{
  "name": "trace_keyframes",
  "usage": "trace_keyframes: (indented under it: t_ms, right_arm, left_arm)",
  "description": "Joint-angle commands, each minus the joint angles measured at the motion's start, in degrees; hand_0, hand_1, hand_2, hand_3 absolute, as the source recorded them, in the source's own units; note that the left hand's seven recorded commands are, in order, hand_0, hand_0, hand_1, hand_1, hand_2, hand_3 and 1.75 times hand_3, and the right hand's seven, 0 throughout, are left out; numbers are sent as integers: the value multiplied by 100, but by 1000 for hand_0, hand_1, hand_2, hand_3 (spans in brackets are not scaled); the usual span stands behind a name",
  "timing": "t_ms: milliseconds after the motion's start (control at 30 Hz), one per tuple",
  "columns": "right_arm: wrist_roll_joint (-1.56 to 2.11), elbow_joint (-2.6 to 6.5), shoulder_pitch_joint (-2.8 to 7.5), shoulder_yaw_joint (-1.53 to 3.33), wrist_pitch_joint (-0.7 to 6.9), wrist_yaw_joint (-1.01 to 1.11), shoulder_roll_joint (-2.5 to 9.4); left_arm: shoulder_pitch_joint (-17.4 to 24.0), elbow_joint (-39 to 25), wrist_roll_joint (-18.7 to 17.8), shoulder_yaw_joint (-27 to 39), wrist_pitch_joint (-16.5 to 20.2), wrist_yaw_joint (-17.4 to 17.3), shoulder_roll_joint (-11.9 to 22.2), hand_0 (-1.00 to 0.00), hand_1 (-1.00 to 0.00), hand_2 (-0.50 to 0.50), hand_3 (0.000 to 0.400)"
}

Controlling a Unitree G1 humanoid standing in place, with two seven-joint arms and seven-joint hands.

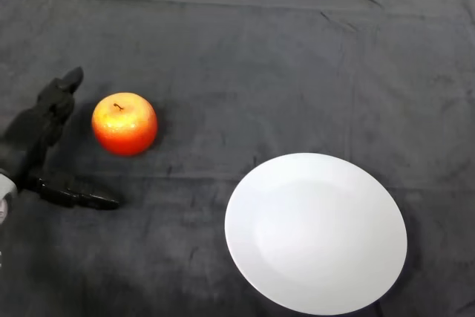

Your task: Move the apple to the plate

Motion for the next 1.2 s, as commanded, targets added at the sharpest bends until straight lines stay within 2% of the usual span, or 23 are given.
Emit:
trace_keyframes:
  t_ms: [33,267,867,900,933,967,1000,1033,1067,1100,1167,1200]
  right_arm:
    - [40,109,175,-48,16,4,-15]
    - [40,113,173,-48,15,3,-14]
    - [39,117,172,-48,13,3,-14]
    - [39,117,172,-48,13,3,-14]
    - [39,117,172,-48,13,3,-14]
    - [39,117,172,-48,13,3,-14]
    - [39,117,172,-48,13,3,-14]
    - [39,116,172,-48,13,3,-14]
    - [39,116,172,-48,13,3,-14]
    - [39,116,172,-48,13,3,-14]
    - [39,116,172,-48,13,3,-14]
    - [39,116,172,-48,13,3,-14]
  left_arm:
    - [-374,181,136,-79,125,-80,5,0,0,0,0]
    - [-611,199,150,-112,343,-140,-66,0,0,0,0]
    - [-715,186,390,-353,641,-91,-231,0,0,0,0]
    - [-722,181,422,-382,657,-78,-239,-35,0,-18,14]
    - [-731,177,455,-412,674,-65,-247,-114,0,-57,45]
    - [-735,173,483,-438,685,-57,-250,-267,-137,-65,107]
    - [-738,167,518,-469,696,-46,-251,-518,-616,49,246]
    - [-745,162,552,-500,711,-36,-252,-616,-824,104,329]
    - [-755,158,582,-527,726,-27,-253,-812,-910,49,364]
    - [-766,153,618,-558,741,-15,-253,-984,-937,-24,394]
    - [-769,141,685,-617,756,17,-258,-1000,-1000,0,400]
    - [-765,135,720,-648,760,37,-262,-1000,-1000,0,400]
